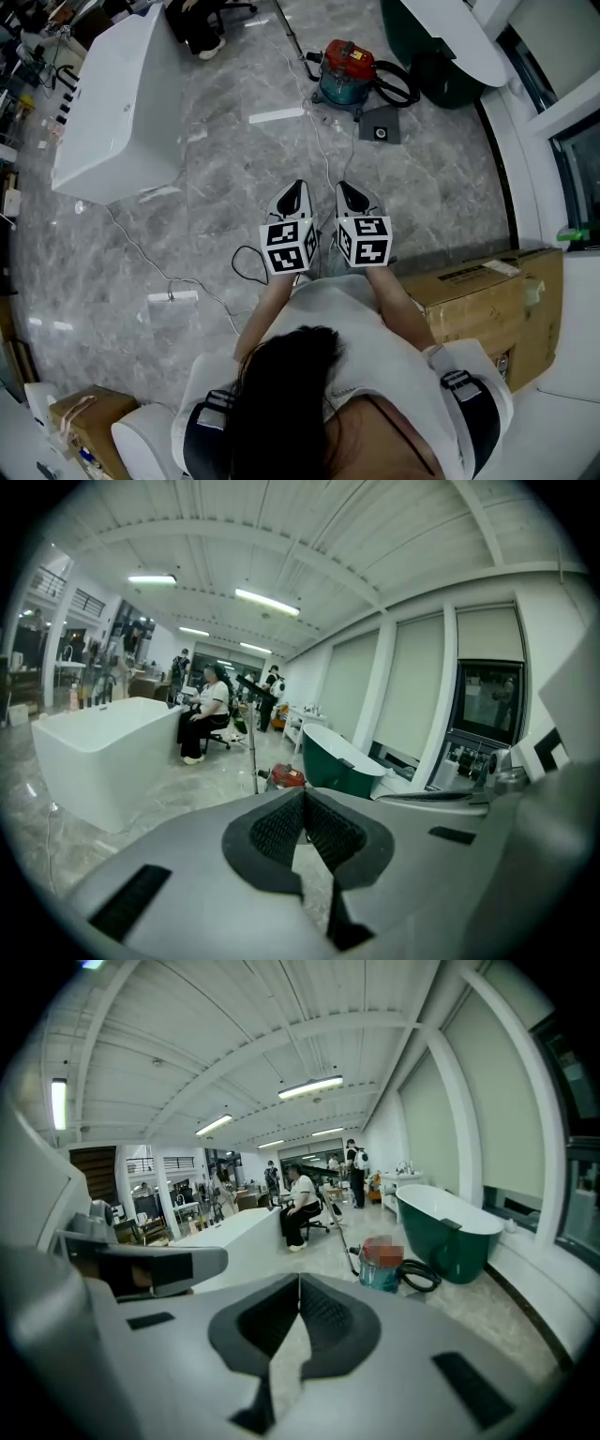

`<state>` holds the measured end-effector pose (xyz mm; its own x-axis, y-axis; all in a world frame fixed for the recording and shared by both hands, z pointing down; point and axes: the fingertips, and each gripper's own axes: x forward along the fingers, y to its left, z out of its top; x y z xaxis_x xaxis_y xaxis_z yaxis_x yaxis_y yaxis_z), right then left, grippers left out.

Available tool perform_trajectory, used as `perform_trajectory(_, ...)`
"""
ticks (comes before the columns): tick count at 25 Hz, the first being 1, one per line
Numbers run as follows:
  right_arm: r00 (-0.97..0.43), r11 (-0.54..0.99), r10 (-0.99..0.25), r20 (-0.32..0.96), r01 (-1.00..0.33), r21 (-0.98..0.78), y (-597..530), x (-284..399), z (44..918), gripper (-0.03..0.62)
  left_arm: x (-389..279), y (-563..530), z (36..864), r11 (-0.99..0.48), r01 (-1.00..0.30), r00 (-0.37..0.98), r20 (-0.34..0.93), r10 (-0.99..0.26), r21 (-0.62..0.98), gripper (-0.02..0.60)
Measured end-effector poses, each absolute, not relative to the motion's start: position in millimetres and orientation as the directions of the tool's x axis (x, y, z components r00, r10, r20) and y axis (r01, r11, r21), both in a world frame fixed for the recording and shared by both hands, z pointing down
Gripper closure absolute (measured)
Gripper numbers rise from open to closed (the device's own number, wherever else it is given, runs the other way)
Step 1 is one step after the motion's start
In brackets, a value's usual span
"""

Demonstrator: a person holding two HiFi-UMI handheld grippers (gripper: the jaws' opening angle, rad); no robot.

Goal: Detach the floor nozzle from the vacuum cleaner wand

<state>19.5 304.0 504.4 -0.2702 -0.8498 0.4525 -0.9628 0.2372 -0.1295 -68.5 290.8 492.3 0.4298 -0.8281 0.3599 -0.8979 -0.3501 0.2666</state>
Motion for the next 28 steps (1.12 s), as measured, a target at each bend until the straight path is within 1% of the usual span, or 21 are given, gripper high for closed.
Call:
perform_trajectory(19,-0.297,0.286,-0.818,0.492,-0.953,-0.101,207,72,507,0.579,-20,207,494,-0.309,-0.917,0.388,0.384,-0.838,0.252,0.577)
perform_trajectory(28,-0.319,0.301,-0.807,0.498,-0.946,-0.119,163,98,503,0.579,9,169,493,-0.275,-0.93,0.354,0.392,-0.849,0.244,0.577)
